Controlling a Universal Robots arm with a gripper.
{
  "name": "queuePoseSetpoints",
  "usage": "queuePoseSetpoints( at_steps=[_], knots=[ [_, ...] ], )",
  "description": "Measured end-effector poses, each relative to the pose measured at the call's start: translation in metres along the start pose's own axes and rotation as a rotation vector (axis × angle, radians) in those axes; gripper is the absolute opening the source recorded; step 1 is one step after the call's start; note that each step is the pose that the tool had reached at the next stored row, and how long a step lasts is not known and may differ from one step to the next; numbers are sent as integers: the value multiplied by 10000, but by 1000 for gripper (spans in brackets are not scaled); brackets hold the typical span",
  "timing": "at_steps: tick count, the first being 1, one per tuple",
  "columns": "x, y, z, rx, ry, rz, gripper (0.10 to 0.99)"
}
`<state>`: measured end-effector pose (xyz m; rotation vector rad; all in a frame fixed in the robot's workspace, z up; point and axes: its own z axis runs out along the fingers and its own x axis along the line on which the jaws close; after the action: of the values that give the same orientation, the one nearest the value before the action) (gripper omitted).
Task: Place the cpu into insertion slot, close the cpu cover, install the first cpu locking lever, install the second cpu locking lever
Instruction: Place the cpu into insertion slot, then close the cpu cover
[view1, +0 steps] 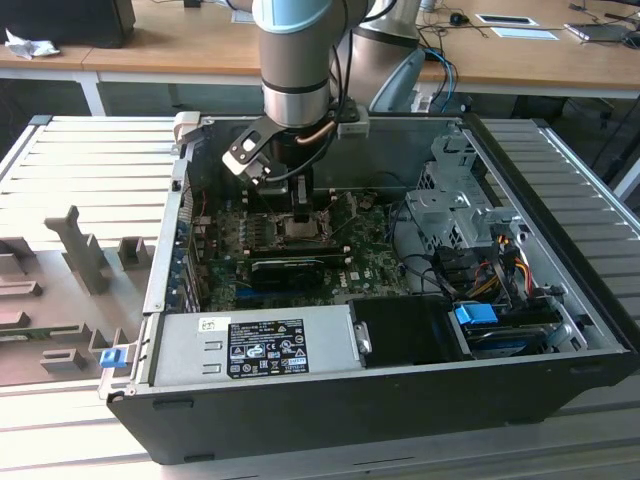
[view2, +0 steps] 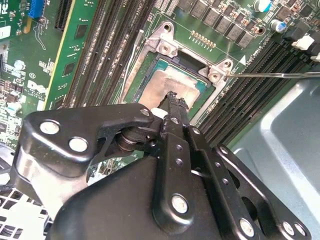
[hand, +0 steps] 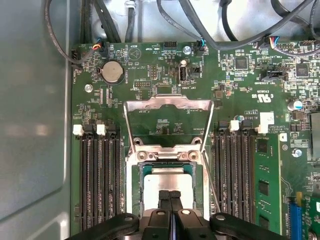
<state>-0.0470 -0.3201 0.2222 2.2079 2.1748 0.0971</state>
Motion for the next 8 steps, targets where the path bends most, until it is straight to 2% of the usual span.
queuePoseSetpoints(
  at_steps=[4,5,7,8],
  knots=[
    [1,5,-59,37,1,0,106],
    [2,22,-58,50,-1,-2,106],
    [1,117,-51,155,0,9,106],
    [1,119,-59,177,-5,12,106]
  ],
)
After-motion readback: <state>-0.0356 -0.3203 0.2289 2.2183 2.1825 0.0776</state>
